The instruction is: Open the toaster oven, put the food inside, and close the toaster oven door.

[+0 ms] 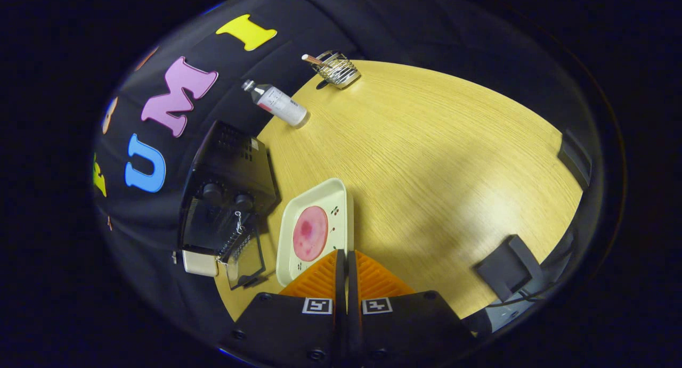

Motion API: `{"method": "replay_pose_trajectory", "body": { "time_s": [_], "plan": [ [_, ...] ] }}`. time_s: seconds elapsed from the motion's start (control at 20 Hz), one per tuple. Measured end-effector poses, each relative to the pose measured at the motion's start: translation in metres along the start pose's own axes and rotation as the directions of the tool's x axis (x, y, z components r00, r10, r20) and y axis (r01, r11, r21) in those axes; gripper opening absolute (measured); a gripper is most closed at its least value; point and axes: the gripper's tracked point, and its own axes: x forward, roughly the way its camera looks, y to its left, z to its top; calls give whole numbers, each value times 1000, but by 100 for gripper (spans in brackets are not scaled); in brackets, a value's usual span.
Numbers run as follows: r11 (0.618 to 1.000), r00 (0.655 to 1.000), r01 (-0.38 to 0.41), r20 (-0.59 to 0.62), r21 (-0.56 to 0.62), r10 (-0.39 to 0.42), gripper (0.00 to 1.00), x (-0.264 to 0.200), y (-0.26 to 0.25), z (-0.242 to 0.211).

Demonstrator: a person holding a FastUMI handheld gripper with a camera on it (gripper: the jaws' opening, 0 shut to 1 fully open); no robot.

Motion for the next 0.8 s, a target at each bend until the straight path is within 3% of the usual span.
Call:
{"method": "replay_pose_trajectory", "body": {
  "time_s": [0.3,0.8],
  "plan": [
    [990,995,-54,92,128,43,6,-34,20,-18],
    [974,981,-183,84,135,173,6,-36,106,-69]
  ]
}}
